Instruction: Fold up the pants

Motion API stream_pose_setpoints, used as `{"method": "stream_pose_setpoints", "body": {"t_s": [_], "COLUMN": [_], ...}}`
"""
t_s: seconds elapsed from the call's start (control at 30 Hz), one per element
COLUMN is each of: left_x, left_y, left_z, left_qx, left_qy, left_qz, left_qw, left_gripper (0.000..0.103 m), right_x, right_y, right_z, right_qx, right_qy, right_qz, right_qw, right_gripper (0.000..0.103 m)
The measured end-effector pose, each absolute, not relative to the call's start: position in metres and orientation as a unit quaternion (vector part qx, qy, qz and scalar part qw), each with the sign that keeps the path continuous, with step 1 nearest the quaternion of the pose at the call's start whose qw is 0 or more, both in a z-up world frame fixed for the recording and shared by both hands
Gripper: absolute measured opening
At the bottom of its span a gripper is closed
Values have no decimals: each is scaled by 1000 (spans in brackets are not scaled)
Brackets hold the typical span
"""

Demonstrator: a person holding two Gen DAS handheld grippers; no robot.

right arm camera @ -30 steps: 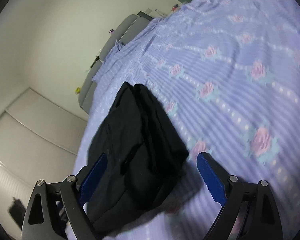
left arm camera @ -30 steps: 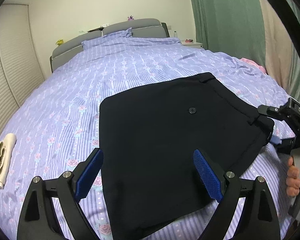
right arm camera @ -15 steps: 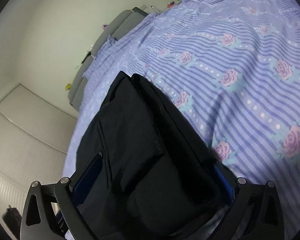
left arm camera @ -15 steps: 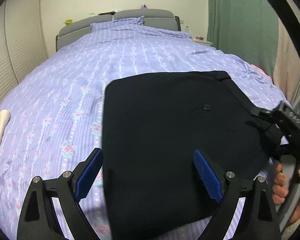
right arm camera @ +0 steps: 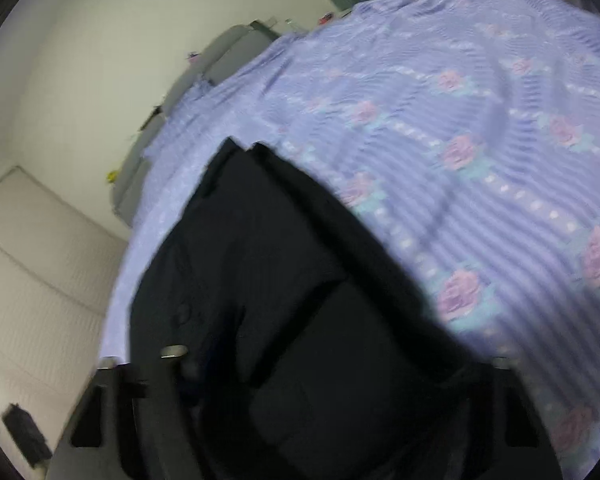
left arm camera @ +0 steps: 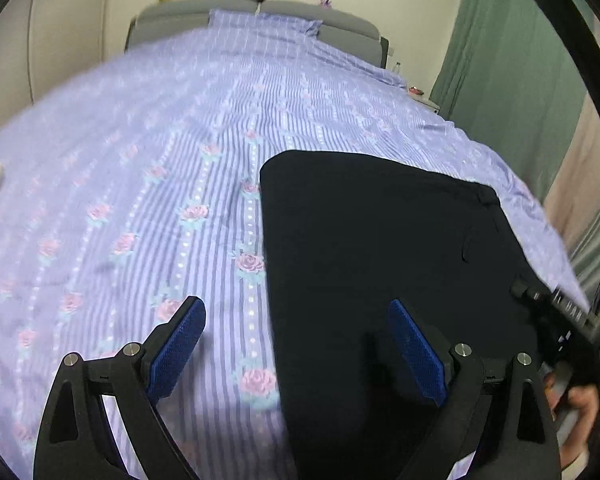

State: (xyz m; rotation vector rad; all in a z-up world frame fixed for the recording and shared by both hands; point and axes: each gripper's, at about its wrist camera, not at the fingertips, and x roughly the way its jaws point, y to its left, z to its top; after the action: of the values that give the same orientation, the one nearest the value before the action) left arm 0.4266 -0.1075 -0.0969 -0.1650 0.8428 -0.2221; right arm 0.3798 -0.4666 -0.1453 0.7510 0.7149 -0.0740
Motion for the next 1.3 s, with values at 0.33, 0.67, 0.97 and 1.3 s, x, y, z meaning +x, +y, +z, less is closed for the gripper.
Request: {"method": "stream_pose_setpoints", "body": {"t_s": [0.33, 0.67, 0.97, 1.3], "left_x": [479, 482, 494, 484], "left_y": [-93, -109, -112, -112], "left_z": [-128, -144, -157, -139], "left_qx": [-156, -195, -260, -239], "left_qy": [473, 453, 456, 481], "left_qz": [-195, -295, -348, -323], "left_qw": [845, 819, 777, 779], "left_gripper": [93, 92, 85, 17], "right_x": [385, 382, 381, 372], "right_y": [-438, -441, -435, -420], "right_z": [-129, -132, -133, -107], "right_qx": [212, 199, 186, 143], "right_qy": [366, 364, 355, 332], "right_qz": [-110, -103, -109, -100], "right_qw": [899, 904, 910, 927], "right_gripper": [50, 50, 50, 38]}}
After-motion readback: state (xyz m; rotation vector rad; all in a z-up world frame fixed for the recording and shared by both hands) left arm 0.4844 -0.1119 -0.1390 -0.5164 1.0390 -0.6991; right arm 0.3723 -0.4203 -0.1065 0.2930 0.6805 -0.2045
